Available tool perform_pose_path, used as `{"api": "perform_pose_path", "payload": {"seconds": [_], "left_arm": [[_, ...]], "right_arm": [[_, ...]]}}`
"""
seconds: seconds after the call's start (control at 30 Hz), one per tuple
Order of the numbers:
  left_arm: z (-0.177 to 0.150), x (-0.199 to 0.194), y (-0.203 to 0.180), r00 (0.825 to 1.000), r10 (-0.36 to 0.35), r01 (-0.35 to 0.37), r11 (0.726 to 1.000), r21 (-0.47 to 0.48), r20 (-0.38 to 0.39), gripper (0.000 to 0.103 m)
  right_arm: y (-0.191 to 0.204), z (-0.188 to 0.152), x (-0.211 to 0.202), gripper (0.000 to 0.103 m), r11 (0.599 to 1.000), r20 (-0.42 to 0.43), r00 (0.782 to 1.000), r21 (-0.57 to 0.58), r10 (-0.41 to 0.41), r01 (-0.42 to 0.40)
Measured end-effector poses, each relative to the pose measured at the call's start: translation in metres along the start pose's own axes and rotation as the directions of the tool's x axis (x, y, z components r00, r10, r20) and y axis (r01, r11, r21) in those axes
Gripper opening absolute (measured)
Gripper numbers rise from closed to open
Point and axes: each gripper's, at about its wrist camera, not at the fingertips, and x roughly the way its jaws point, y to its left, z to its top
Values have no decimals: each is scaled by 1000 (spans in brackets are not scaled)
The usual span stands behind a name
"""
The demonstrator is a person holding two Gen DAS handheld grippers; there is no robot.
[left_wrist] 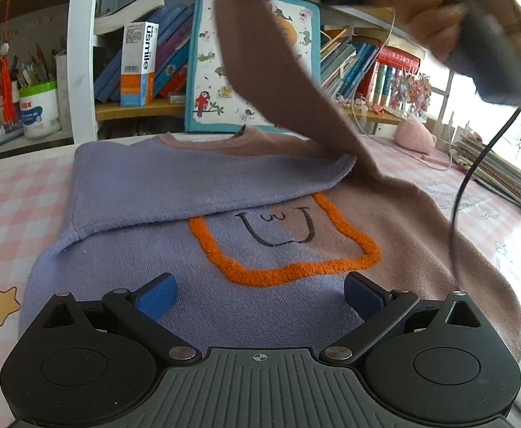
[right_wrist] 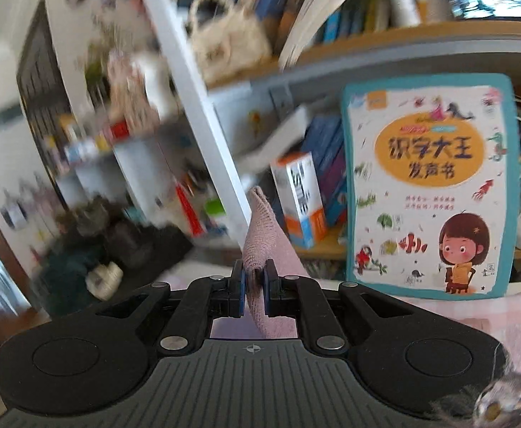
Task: Fold clothes
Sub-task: 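Lift the pink sleeve with the right gripper, fold it across the front, release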
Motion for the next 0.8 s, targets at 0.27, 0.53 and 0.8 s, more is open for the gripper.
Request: {"api": "perform_pose_path", "payload": {"seconds": [0.27, 0.53, 0.8], "left_arm": [[0, 0, 3, 1000, -11, 11, 1000, -11, -3, 102], [0, 0, 4, 1000, -15, 15, 1000, -17, -2, 102], [0, 0, 4, 1000, -14, 14, 1000, -16, -4, 102]], "right_arm": [[11, -37, 59, 9, 1000, -146, 989, -30, -8, 4], [22, -47, 78, 20, 999, -176, 984, -37, 5, -11], [20, -47, 56, 41, 998, -150, 987, -12, 57, -59]]}}
